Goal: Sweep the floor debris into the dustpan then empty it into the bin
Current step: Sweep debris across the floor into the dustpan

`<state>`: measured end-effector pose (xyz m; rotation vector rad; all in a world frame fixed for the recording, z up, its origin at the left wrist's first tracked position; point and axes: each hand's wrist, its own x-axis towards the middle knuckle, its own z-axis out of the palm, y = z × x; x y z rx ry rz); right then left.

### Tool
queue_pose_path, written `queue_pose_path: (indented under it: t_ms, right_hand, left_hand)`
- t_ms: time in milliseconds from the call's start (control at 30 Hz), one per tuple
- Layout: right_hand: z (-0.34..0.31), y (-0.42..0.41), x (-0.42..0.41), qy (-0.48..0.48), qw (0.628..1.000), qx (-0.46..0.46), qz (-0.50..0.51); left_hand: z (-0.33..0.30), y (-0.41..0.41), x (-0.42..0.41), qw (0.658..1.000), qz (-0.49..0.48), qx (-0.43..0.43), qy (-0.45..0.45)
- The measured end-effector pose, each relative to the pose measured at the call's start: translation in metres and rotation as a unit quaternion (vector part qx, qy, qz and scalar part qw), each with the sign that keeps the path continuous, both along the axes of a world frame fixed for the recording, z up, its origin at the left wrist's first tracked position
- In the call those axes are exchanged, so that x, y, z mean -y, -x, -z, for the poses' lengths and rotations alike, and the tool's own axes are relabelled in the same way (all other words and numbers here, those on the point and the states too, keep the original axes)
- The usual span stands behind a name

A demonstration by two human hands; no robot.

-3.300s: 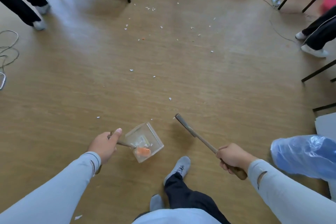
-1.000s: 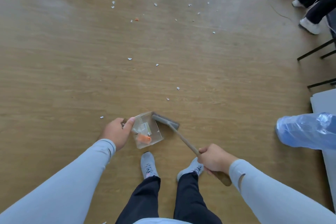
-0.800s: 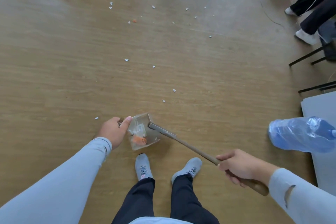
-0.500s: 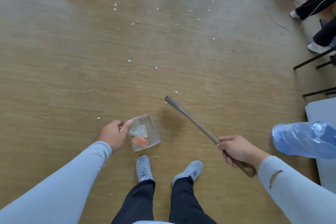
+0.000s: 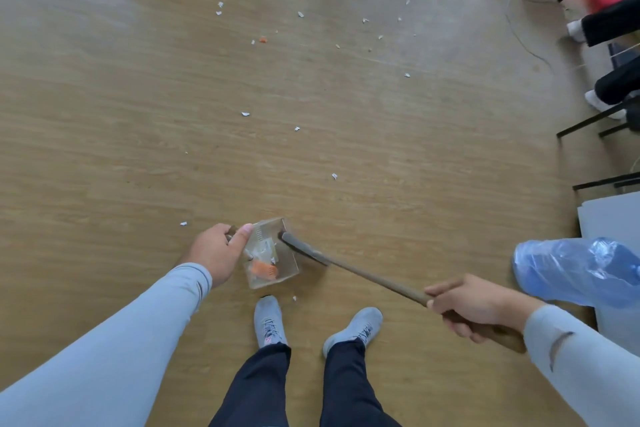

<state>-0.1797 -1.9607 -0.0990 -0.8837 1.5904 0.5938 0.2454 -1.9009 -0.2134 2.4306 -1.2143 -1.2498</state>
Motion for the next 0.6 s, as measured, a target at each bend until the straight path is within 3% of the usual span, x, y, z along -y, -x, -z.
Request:
queue_pose_path:
  t_ms: [300,600]
  right_hand:
    - [-0.023,0.011,-0.037,0.004,0.996,-0.025,0.082]
    - [-0.024,0.023,-0.09,-0.012,0.991,-0.02,0.135]
  left_hand:
    - [-0.006,-0.002,0.006,1.0,0.003,0.001,-0.024]
    - [-0.035,0.01,-0.071,0.999,-0.049,-0.009,-0.012]
